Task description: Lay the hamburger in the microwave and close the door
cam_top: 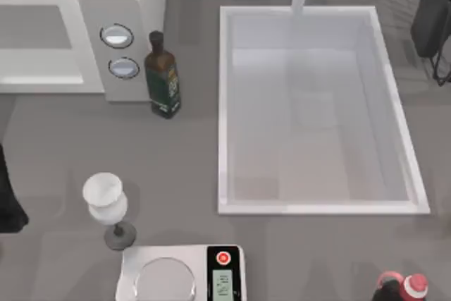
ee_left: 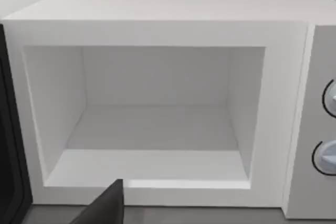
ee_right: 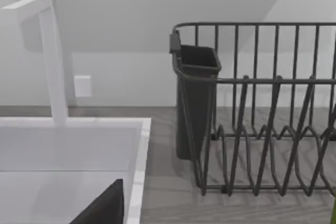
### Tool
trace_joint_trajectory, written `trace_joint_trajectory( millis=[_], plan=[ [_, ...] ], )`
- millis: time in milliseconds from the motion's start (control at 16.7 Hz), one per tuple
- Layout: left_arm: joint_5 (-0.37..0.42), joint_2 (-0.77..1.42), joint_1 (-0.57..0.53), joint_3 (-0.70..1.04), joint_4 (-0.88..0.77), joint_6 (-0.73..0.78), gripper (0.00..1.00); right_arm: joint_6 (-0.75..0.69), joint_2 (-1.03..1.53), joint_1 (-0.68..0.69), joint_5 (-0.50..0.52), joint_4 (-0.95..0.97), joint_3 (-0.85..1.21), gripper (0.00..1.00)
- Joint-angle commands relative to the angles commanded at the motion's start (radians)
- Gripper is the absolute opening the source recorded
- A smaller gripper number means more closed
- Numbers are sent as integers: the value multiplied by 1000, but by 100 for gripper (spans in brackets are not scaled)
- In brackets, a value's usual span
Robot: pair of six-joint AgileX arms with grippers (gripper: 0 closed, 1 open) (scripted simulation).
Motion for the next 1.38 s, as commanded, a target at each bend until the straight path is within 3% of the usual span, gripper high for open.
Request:
trace_joint_trajectory(
  millis=[420, 1380],
  plan=[
    [-1, 161, 33, 111, -114, 122, 100, 0, 0, 0, 0, 0, 0, 100],
    [1, 1420, 245, 843, -881, 944, 100, 0, 0, 0, 0, 0, 0, 100]
  ],
)
